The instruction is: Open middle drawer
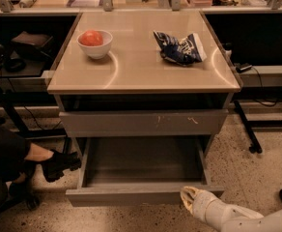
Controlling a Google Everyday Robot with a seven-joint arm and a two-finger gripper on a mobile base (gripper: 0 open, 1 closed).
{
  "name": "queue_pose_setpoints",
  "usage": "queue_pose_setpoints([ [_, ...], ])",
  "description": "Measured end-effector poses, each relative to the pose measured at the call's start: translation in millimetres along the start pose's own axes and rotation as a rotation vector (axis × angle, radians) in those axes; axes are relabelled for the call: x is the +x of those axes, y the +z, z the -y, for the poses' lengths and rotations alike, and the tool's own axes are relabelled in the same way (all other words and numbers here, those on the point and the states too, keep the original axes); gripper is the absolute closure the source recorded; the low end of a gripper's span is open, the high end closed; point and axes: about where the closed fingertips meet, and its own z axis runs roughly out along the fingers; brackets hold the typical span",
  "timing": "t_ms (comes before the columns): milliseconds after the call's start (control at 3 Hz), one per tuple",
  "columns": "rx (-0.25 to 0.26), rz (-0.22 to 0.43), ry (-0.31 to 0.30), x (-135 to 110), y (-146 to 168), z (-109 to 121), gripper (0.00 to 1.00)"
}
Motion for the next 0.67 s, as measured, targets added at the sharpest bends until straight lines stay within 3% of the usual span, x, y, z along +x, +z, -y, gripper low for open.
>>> queue_pose_setpoints([
  [333, 0.000, 0.000, 0.000, 0.0, 0.0, 0.0, 0.13],
  [667, 0.000, 0.000, 0.000, 0.0, 0.0, 0.0, 0.00],
])
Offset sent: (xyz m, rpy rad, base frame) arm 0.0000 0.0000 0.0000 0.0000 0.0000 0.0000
